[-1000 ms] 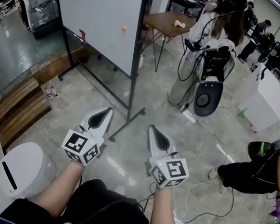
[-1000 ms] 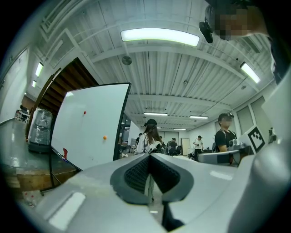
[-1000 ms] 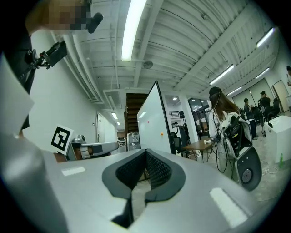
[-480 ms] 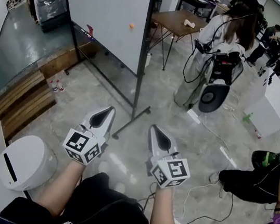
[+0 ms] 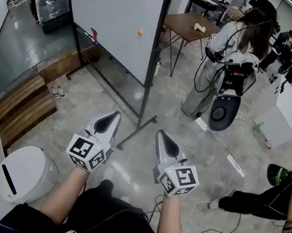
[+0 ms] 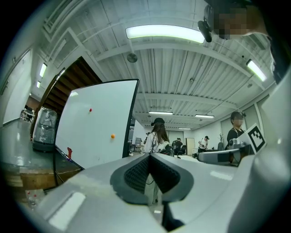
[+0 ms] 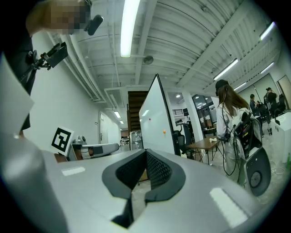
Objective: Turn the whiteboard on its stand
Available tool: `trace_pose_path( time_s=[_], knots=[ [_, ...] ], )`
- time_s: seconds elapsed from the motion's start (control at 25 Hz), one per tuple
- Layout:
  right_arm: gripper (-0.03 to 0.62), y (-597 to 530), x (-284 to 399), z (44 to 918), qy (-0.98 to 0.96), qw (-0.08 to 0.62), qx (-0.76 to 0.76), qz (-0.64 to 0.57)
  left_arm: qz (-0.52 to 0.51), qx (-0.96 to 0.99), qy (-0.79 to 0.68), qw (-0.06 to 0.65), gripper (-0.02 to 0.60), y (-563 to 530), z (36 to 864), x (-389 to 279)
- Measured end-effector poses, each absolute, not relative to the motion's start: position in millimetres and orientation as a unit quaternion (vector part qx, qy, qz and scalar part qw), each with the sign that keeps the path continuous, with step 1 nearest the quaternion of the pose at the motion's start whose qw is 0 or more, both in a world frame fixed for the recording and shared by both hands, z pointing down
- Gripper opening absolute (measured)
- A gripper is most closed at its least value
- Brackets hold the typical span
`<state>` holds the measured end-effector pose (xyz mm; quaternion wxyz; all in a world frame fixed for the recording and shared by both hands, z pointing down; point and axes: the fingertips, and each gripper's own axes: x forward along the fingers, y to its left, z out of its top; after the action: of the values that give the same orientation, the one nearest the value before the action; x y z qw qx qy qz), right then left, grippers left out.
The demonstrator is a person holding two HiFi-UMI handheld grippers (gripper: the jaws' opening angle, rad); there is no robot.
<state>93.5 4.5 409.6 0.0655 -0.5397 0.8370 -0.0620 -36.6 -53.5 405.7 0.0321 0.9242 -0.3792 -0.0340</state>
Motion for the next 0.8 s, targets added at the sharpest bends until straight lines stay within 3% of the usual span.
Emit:
trace_pose_path(
  time_s=[0.8],
  knots=[
    [0.008,-137.2,52.4,399.2,0.82,0.058,-0.567,-0.048,-0.051,0.939,-0.337,0.038,0.002,-206.3,404.4,-69.2]
  ],
)
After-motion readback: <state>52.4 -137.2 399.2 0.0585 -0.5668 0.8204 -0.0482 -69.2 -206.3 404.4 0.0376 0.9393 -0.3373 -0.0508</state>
